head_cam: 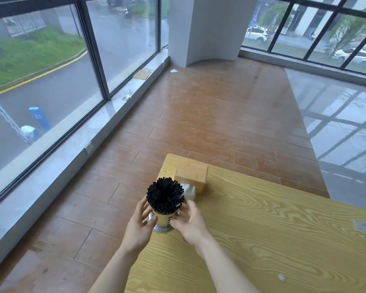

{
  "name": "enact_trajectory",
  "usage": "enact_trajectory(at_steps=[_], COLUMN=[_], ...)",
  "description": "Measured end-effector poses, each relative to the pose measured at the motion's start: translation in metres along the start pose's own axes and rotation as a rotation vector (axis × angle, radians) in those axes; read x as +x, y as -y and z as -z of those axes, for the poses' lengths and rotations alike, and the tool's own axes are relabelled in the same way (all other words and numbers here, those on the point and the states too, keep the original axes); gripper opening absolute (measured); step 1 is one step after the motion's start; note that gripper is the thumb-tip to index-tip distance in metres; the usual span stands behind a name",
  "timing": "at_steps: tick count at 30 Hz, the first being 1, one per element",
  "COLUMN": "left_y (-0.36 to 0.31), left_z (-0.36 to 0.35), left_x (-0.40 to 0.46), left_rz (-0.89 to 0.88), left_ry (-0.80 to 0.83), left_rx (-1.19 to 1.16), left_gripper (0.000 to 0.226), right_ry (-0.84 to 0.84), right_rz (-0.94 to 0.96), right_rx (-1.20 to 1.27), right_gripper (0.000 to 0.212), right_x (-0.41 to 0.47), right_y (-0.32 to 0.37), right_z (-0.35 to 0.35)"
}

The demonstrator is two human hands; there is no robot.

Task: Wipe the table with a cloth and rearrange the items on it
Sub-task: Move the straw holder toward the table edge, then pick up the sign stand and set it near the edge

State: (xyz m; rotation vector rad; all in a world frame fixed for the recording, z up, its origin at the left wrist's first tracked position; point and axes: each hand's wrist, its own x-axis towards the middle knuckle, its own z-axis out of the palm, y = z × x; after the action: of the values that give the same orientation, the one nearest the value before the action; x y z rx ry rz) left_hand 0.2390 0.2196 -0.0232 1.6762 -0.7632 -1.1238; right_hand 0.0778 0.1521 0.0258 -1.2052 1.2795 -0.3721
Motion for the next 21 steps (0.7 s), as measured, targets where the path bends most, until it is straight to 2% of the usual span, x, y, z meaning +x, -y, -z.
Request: enact_trajectory(at_steps=[3, 6, 8, 11, 14, 17, 21], left_y=[-0.001, 0.004, 0.013, 0.022, 0.014, -0.007, -0.041], left_z=[-0.001, -0.006, -0.01, -0.024, -0.057, -0.104, -0.176], left_x=[-0.002, -0.011, -0.018, -0.031, -0.043, -0.048, -0.046], left_rz=[0.009, 0.078, 0.157, 0.229, 0.124, -0.051, -0.338], left_ry=[-0.014, -0.137, -0.203, -0.079, 0.138, 0.292, 0.379], left_rx=[0.011, 0.094, 0.249, 0.588, 0.873, 1.04, 1.17], left_gripper=[0.073, 0.075, 0.068, 0.057, 0.059, 0.068, 0.08], right_ry=[0.003, -0.044, -0.085, -0.165, -0.195, -0.226, -0.309], right_rz=[-0.008, -0.03, -0.039, -0.022, -0.038, -0.066, -0.097], right_rx=[-0.033, -0.079, -0.158, -0.338, -0.563, -0.744, -0.864], right_gripper=[0.076, 0.085, 0.084, 0.082, 0.084, 0.086, 0.089], right_x=[0.001, -0.003, -0.007, -0.014, -0.025, -0.039, -0.062], right_y=[0.0, -0.003, -0.009, -0.024, -0.042, -0.057, -0.077], right_z=[0.002, 0.011, 0.022, 0.047, 0.079, 0.117, 0.179])
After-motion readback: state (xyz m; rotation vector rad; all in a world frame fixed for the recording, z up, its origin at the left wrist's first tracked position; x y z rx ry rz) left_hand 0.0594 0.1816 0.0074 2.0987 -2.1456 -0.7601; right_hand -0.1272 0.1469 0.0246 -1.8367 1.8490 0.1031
